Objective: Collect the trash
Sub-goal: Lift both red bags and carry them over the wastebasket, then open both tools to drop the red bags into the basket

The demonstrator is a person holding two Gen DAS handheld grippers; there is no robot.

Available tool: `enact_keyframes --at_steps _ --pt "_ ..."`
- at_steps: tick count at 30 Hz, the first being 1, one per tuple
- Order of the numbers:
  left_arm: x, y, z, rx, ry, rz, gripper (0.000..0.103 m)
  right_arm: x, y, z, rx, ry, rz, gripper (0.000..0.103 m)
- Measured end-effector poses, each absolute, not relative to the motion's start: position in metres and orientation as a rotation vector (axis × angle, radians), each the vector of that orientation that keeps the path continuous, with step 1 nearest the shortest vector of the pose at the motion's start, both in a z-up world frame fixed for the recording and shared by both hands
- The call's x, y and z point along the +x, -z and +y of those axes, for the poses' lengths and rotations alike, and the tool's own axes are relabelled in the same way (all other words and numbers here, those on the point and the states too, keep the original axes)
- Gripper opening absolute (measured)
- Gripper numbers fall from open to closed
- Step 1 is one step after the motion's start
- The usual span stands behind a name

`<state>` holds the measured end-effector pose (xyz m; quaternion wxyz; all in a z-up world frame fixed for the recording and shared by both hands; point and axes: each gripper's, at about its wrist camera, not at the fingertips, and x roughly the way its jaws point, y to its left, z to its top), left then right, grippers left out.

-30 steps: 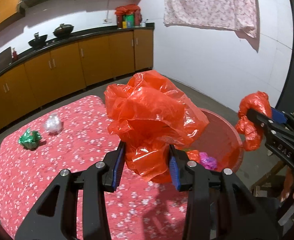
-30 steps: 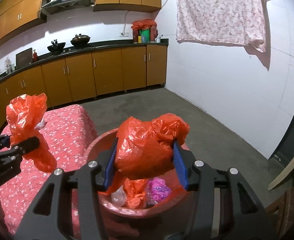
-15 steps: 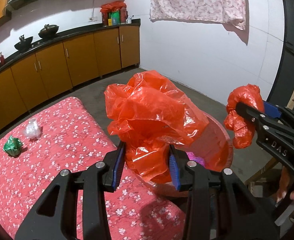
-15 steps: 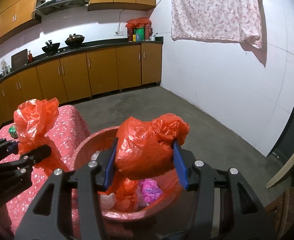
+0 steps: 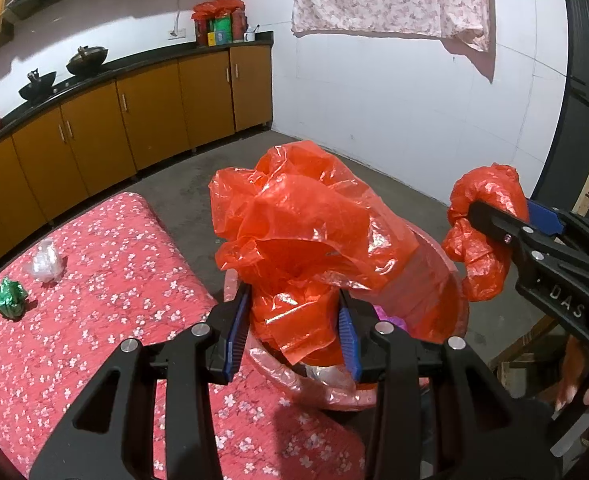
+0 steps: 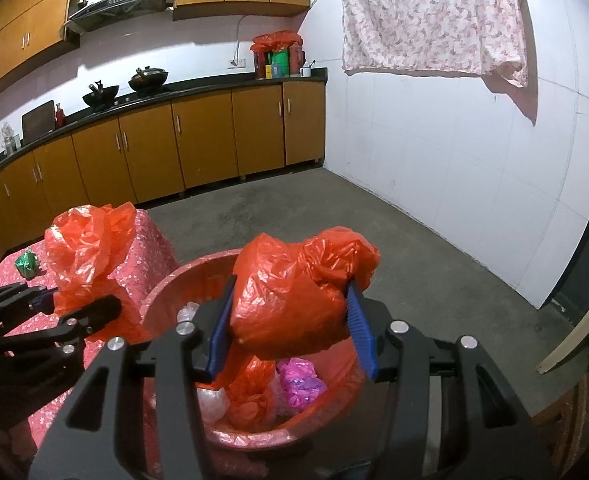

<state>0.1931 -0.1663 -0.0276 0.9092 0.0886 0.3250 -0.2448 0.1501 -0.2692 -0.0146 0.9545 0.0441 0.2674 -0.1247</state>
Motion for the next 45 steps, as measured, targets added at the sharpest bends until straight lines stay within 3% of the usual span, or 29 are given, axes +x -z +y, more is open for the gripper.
enact_keyframes --at_steps 21,33,40,45 --pt "0.217 0.041 -0.187 0.180 0.544 0.695 0.040 0.175 0.017 -0.279 0.140 0.241 0.538 0.051" --pt "0.223 0.050 -0.186 0.164 0.541 0.712 0.049 0.182 0.021 -0.284 0.190 0.236 0.534 0.059" --pt "0.227 0.050 -0.170 0.140 0.498 0.714 0.053 0.178 0.019 -0.288 0.200 0.257 0.518 0.071" --pt "0.227 0.049 -0.153 0.125 0.461 0.709 0.057 0.176 0.017 -0.285 0.188 0.263 0.514 0.072"
